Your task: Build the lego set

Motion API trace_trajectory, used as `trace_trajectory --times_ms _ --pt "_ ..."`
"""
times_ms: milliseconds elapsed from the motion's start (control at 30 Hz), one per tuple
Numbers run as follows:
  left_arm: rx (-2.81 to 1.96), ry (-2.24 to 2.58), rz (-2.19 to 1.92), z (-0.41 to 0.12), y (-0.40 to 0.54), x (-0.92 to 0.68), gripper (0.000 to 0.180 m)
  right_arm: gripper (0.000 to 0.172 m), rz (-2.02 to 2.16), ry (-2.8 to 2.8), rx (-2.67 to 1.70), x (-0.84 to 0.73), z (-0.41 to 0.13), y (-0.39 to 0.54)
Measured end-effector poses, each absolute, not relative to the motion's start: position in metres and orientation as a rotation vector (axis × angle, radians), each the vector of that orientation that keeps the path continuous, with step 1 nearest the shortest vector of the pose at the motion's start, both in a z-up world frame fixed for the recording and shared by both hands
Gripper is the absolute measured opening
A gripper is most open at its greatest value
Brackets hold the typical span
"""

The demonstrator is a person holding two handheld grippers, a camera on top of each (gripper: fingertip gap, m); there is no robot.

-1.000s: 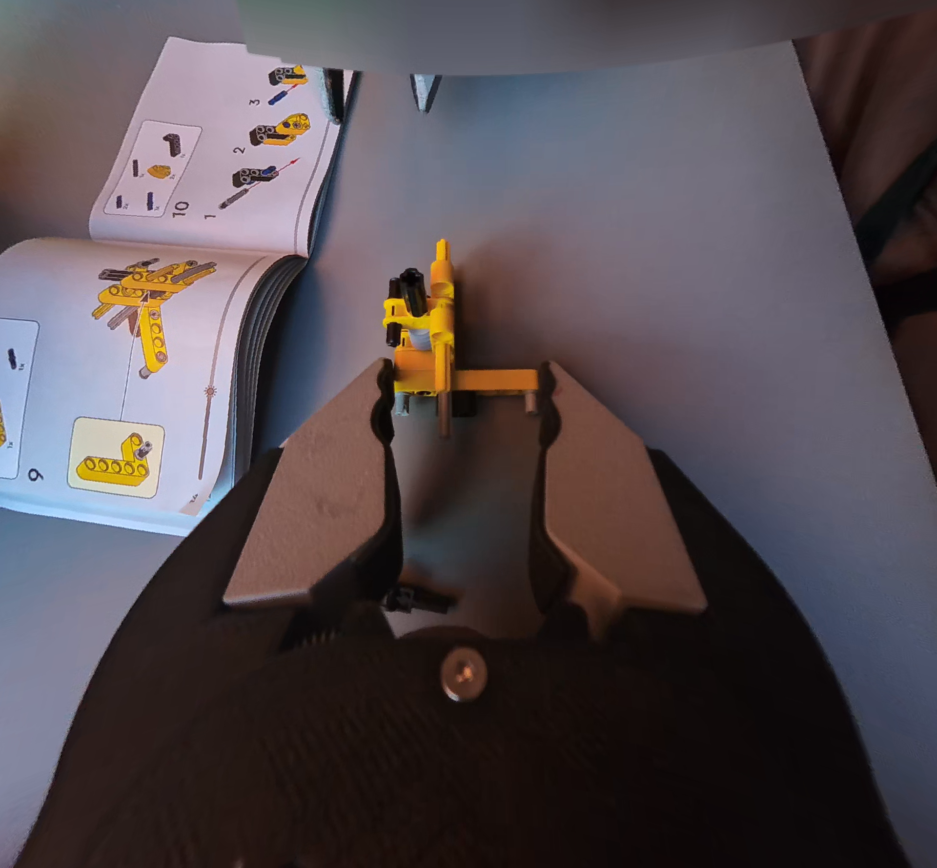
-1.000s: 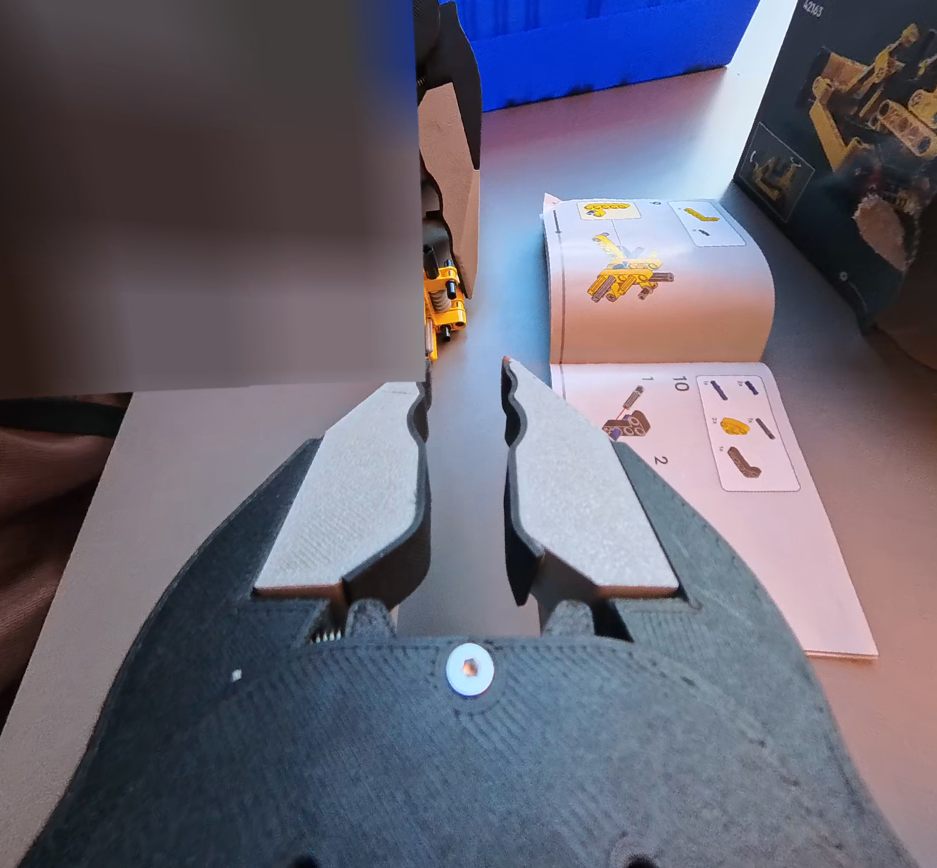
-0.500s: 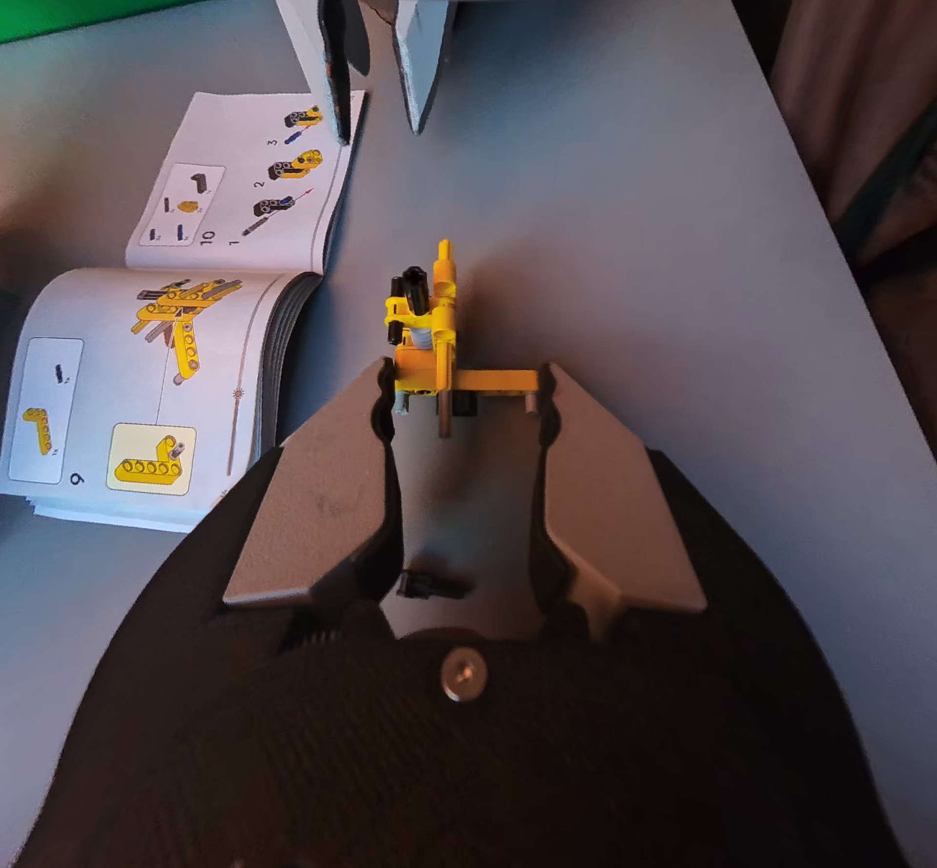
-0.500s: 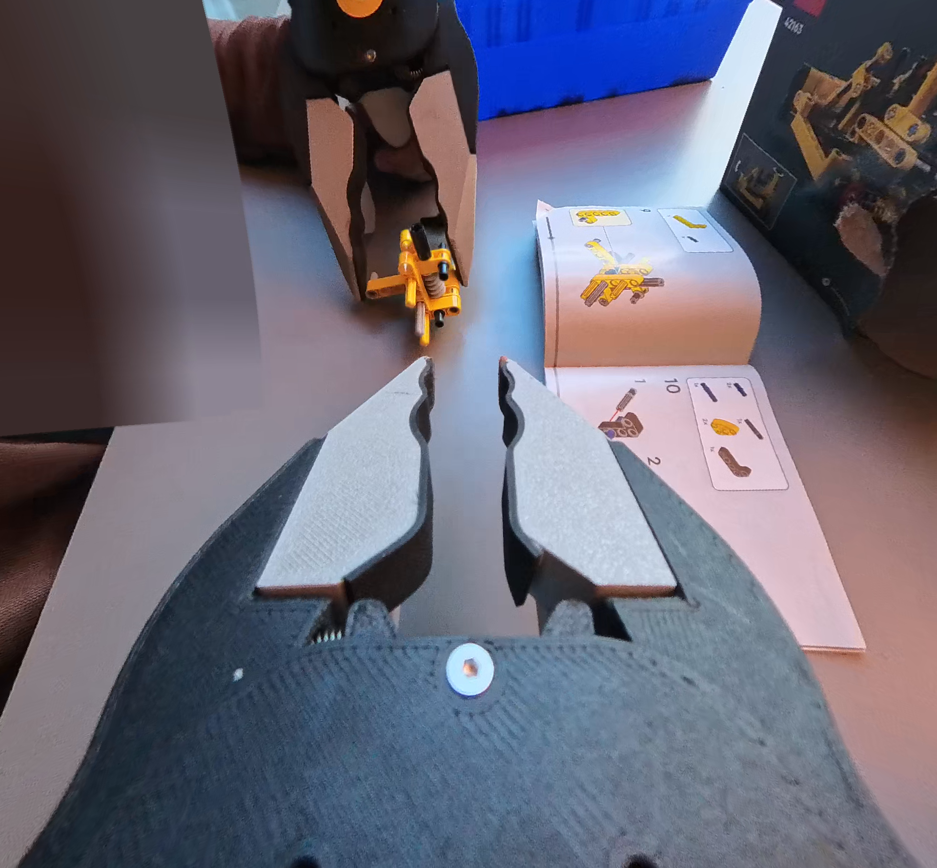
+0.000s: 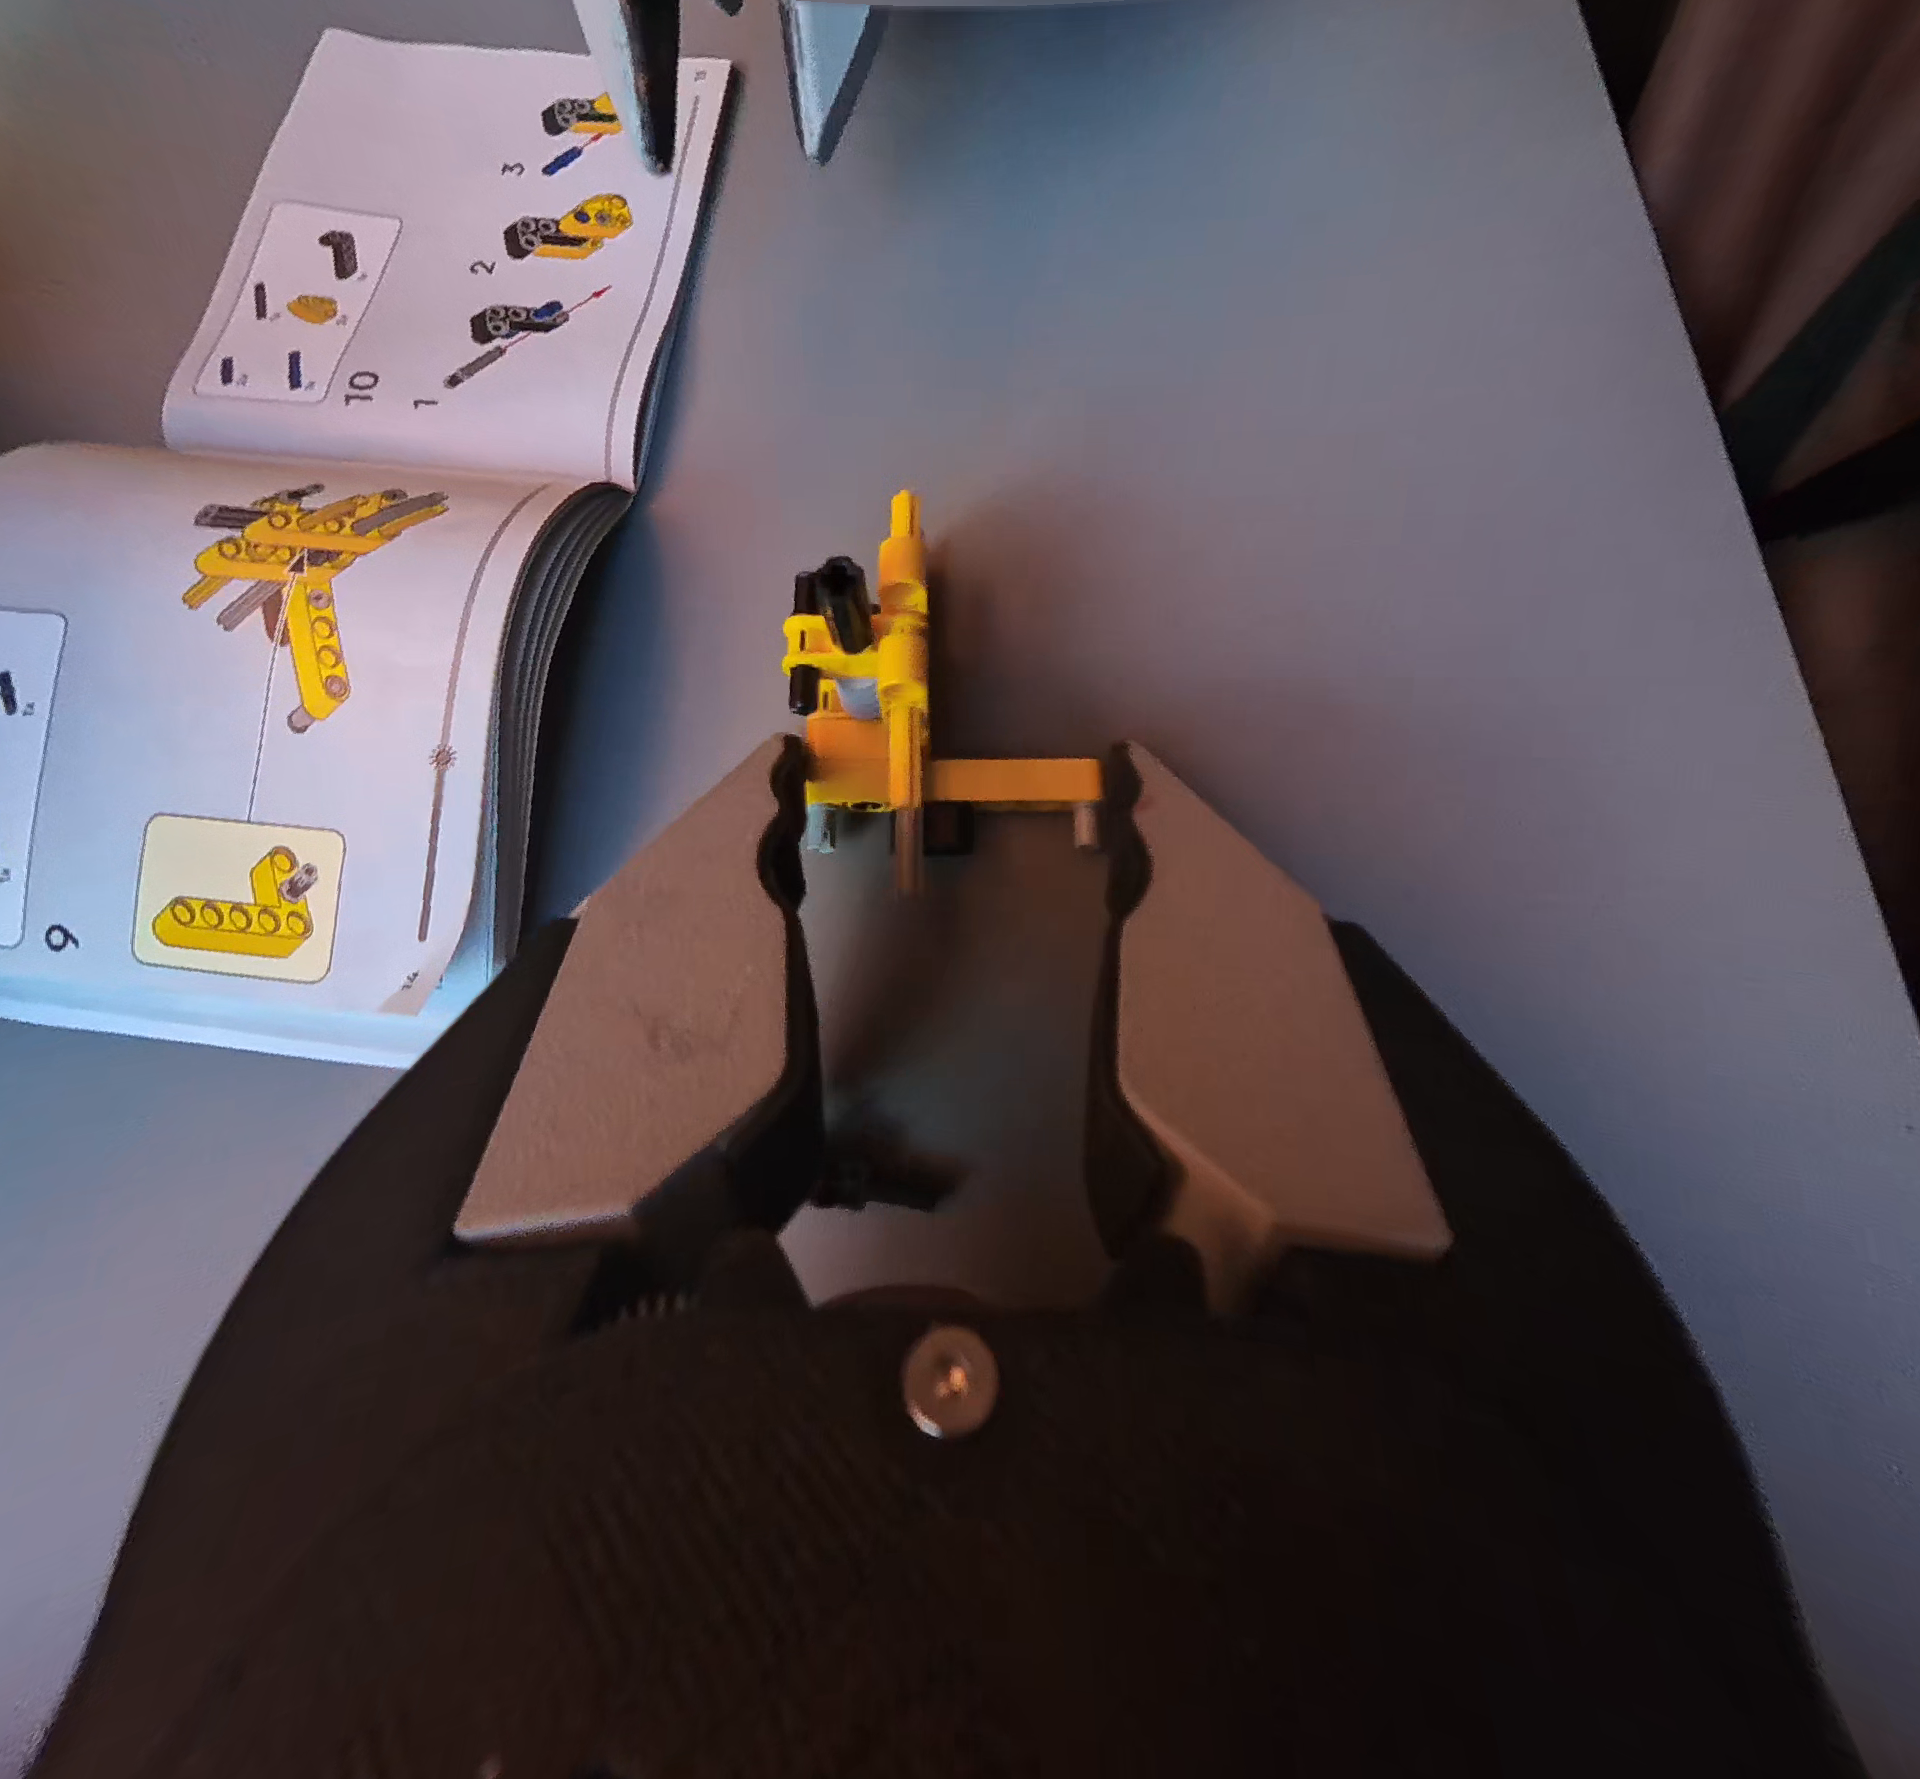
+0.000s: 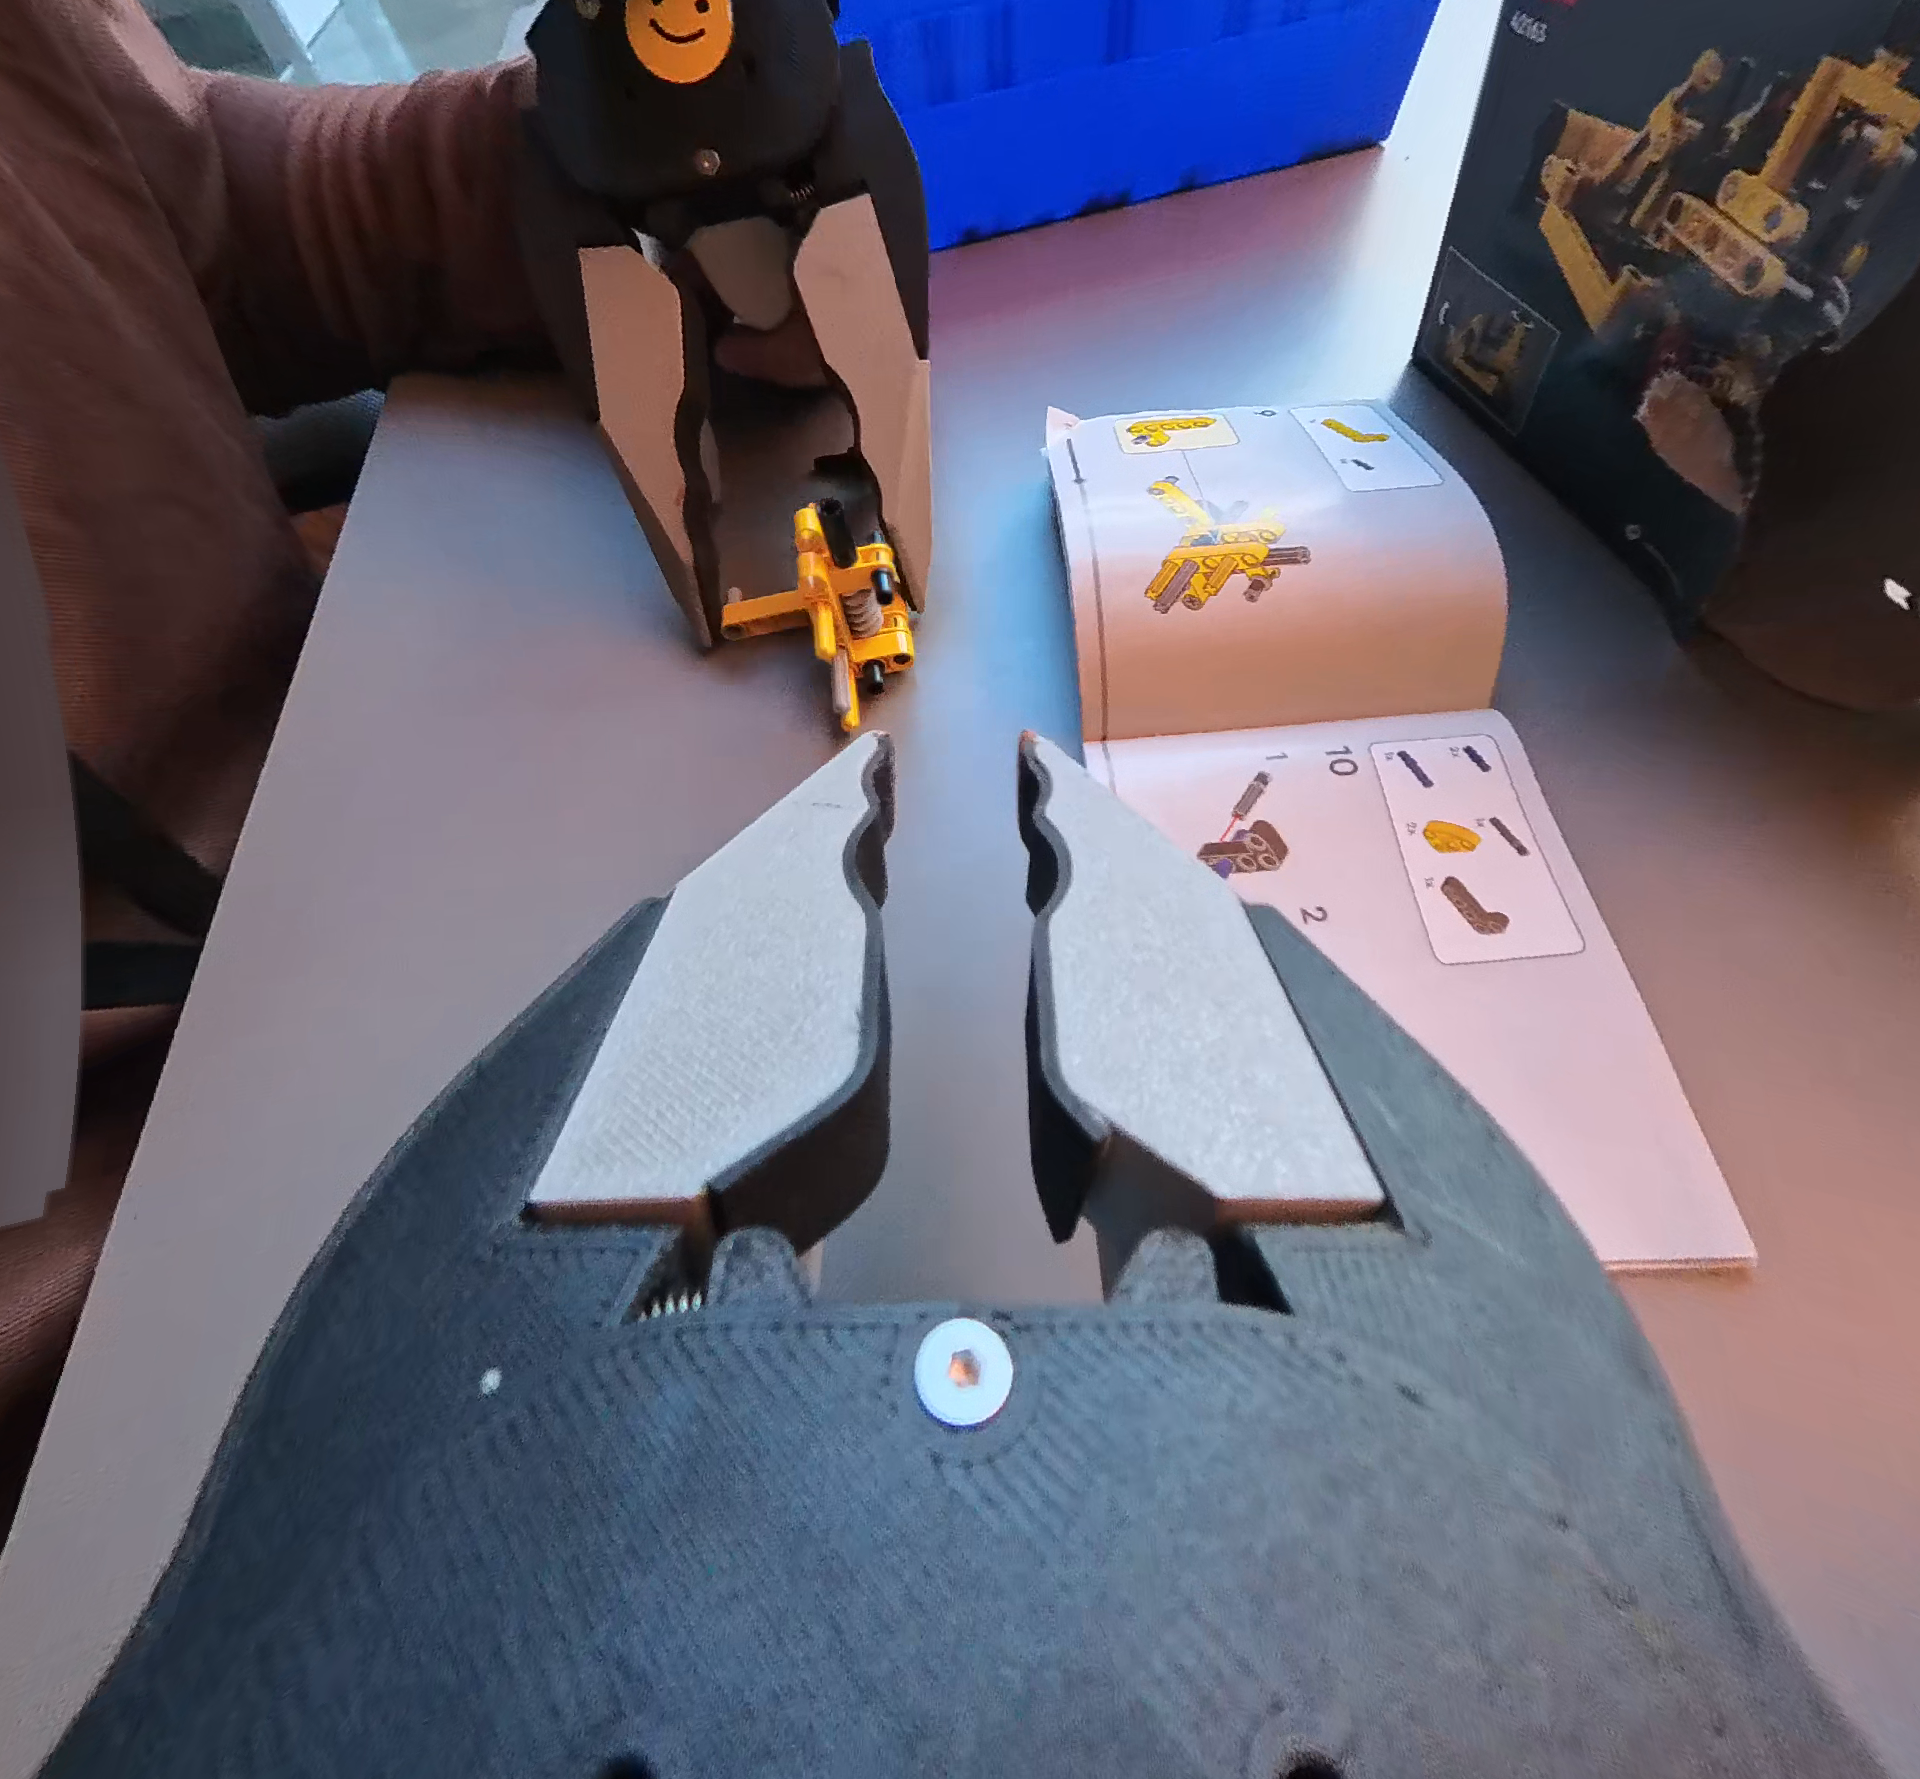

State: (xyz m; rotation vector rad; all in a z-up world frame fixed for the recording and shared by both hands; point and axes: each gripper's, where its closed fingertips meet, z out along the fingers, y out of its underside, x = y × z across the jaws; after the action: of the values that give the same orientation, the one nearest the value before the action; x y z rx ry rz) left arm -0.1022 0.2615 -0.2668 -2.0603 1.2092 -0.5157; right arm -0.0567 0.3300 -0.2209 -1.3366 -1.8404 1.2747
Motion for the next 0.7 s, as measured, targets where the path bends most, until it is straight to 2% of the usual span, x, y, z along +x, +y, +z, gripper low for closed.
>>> trace_trajectory --times_ms 100,433,533,700 --pt "-2.081 1.185 -0.503 -0.268 0.264 -0.104 0.076 0.020 1.284 -1.826 -1.345 -0.057 -0.220 0.332" --pt "-2.025 1.198 -0.478 -0.260 0.260 -0.104 0.081 0.020 1.281 -1.784 -1.322 -0.057 -0.214 0.337" --pt "-1.963 1.130 -0.565 -0.236 0.259 -0.101 0.088 0.021 1.259 -1.752 -1.300 -0.058 -0.210 0.343" --pt "-1.840 0.985 -0.649 -0.196 0.264 -0.103 0.088 0.027 1.130 -1.703 -1.267 -0.061 -0.209 0.356"
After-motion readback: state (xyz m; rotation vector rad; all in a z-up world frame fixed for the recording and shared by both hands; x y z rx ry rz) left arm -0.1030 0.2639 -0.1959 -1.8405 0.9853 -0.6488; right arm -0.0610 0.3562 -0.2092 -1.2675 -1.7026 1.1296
